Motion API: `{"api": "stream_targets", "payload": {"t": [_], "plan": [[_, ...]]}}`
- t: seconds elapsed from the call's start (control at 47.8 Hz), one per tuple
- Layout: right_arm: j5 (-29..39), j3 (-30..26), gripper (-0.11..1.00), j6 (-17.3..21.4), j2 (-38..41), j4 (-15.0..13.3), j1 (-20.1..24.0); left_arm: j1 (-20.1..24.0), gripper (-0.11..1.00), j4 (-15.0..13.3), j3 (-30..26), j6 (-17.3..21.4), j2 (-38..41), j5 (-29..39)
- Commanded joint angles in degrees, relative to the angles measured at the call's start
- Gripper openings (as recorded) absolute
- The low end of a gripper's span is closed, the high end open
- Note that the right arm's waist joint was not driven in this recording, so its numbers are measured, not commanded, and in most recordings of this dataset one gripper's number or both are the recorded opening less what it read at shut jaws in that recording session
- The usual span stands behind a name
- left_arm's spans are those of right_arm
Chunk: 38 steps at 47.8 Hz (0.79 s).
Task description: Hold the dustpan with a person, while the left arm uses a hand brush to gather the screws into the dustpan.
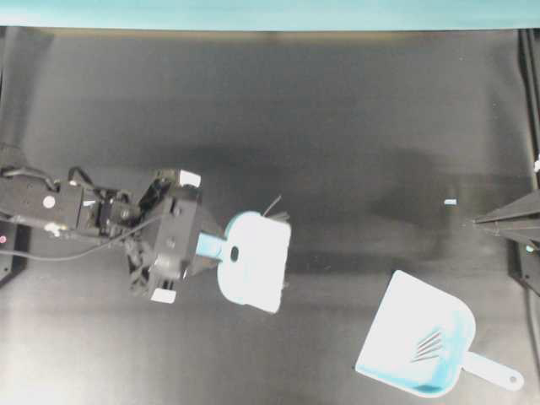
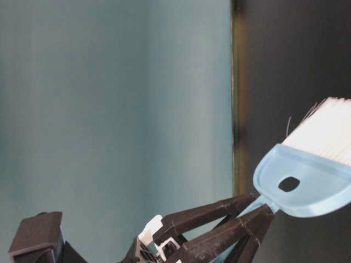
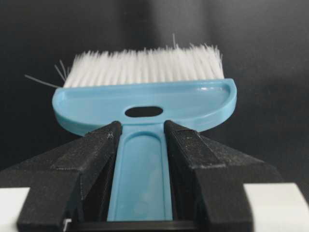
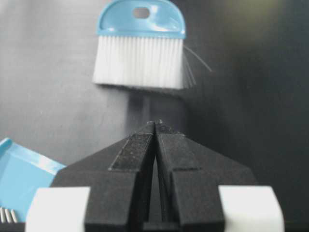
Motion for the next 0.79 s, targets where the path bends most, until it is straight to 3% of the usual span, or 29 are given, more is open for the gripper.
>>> {"api": "stream_targets", "payload": {"t": [0.0, 0.377, 0.565, 0.628, 0.774], "plan": [[-0.6, -0.3, -0.01, 0.2, 0.3, 0.1, 0.0, -0.3, 0.31, 0.2, -0.3, 0.2, 0.0, -0.7], [-0.6, -0.4, -0.01, 0.2, 0.3, 0.1, 0.0, -1.1, 0.33, 0.2, 1.2, -0.3, 0.7, -0.6], [-0.6, -0.4, -0.01, 0.1, 0.3, 0.0, 0.0, -1.1, 0.76, 0.2, 2.3, -0.4, 0.4, -0.7], [-0.6, -0.3, -0.01, 0.2, 0.3, 0.1, 0.0, -1.2, 0.8, 0.2, 2.5, -0.5, 0.4, -0.7], [-0.6, -0.3, -0.01, 0.2, 0.3, 0.1, 0.0, -1.1, 0.8, 0.2, 2.6, -0.5, -0.3, -1.1]]}}
